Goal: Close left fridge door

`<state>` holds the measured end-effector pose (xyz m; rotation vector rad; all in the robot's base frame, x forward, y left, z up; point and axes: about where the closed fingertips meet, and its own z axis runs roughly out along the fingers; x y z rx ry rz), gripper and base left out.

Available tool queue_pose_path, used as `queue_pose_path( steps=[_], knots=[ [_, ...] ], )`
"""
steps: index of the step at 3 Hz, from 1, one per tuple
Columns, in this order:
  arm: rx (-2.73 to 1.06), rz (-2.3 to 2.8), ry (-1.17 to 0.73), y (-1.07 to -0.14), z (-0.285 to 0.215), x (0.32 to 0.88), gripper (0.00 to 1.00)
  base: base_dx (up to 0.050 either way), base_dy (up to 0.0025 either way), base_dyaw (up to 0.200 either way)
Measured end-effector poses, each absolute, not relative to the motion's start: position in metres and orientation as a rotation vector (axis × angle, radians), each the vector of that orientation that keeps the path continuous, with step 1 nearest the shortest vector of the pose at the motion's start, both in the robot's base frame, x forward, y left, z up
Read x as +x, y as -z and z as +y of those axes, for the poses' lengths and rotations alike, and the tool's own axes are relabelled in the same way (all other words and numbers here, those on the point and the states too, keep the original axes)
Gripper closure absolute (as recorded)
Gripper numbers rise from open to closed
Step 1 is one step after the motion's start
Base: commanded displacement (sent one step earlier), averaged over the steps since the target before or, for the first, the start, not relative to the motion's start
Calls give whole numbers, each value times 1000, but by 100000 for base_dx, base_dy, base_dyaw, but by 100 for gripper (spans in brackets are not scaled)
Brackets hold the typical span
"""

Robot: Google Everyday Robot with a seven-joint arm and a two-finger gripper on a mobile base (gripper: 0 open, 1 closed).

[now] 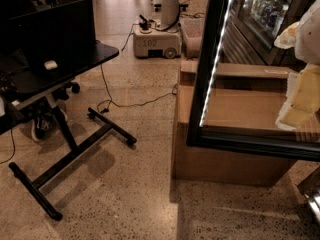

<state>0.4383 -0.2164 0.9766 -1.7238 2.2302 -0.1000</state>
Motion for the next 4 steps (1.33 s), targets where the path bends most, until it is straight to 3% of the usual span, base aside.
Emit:
queue_pose_path(
  steps=[1, 2, 3, 4],
  knots=[
    [-1724, 2230, 100, -977, -216, 438, 0, -4, 5, 18934],
    [-1724, 2230, 100, -977, -216, 438, 0, 4906, -4, 107],
    [-1724, 2230, 100, -977, -216, 438, 0, 2, -4, 19840],
    [-1724, 2230, 100, -977, -216, 438, 0, 4852, 0, 43]
  ],
)
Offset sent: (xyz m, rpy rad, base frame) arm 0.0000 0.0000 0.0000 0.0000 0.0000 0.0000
